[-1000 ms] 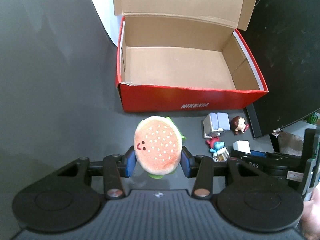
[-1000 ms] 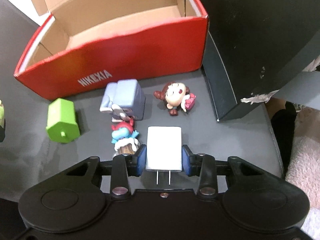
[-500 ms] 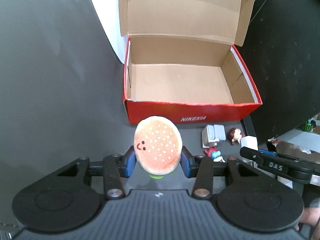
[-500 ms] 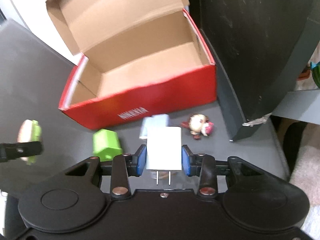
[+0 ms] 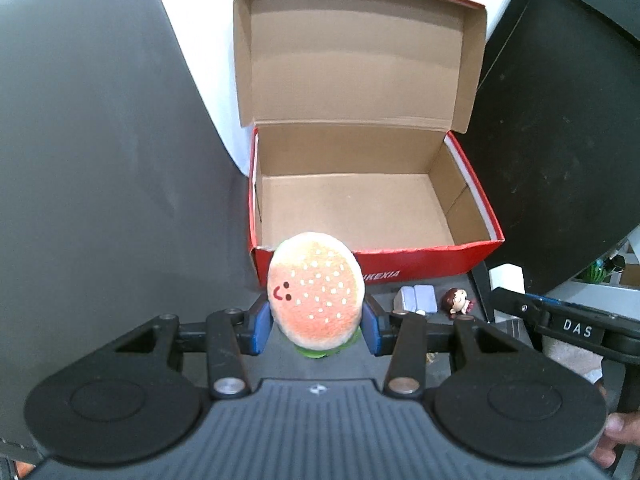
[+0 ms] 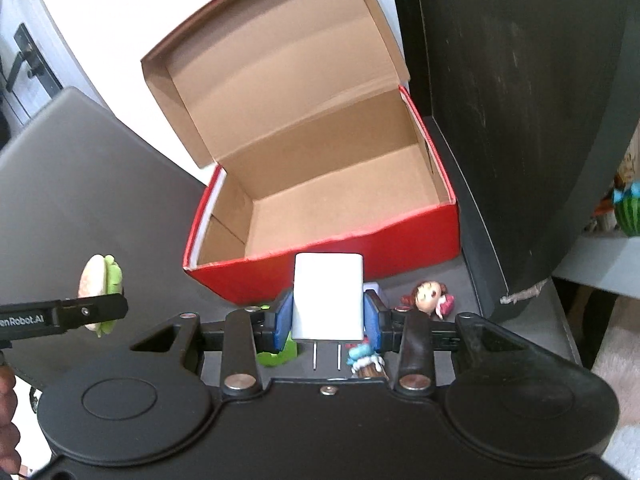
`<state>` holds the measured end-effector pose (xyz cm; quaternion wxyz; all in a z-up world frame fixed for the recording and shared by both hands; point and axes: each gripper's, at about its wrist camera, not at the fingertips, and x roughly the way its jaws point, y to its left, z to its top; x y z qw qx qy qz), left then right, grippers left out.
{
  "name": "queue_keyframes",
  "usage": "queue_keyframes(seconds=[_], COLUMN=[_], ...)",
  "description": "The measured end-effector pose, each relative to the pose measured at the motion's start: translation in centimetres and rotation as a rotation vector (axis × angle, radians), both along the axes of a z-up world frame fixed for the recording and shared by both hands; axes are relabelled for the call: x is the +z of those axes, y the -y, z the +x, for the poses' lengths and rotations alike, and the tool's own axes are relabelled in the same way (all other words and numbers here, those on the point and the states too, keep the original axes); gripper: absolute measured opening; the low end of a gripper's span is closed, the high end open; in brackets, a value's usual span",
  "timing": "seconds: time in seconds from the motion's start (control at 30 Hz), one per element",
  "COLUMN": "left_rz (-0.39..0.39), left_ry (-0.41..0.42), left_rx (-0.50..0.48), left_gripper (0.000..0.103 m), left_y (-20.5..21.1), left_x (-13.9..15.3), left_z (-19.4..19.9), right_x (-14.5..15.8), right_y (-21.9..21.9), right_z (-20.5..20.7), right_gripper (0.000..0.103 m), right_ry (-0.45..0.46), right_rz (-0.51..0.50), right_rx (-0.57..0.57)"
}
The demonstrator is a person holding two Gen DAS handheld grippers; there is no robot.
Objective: Organize objects
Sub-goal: 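Carry the hamburger plush and white charger up over the red box with both tools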
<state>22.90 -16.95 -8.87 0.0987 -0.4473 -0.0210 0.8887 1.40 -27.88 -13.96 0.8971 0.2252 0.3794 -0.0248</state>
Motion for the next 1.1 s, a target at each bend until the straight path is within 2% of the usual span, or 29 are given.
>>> queue_keyframes(seconds=[0.7, 1.1], left_rz=[0.044, 0.037], left_ry=[-0.069, -0.109], left_rx=[-0.090, -0.152], left_gripper=[0.045, 0.044], left_y=[-0.7, -1.5], left_x=[3.5, 4.6], left_z=[-0.8, -1.5], right_x=[5.1, 7.2], right_y=[0.6, 0.8], right_z=[1.2, 2.3], right_gripper=[0.037, 0.037], right_ry=[0.124, 0.185], right_rz=[-0.037, -0.057], right_rx=[0.029, 0.054])
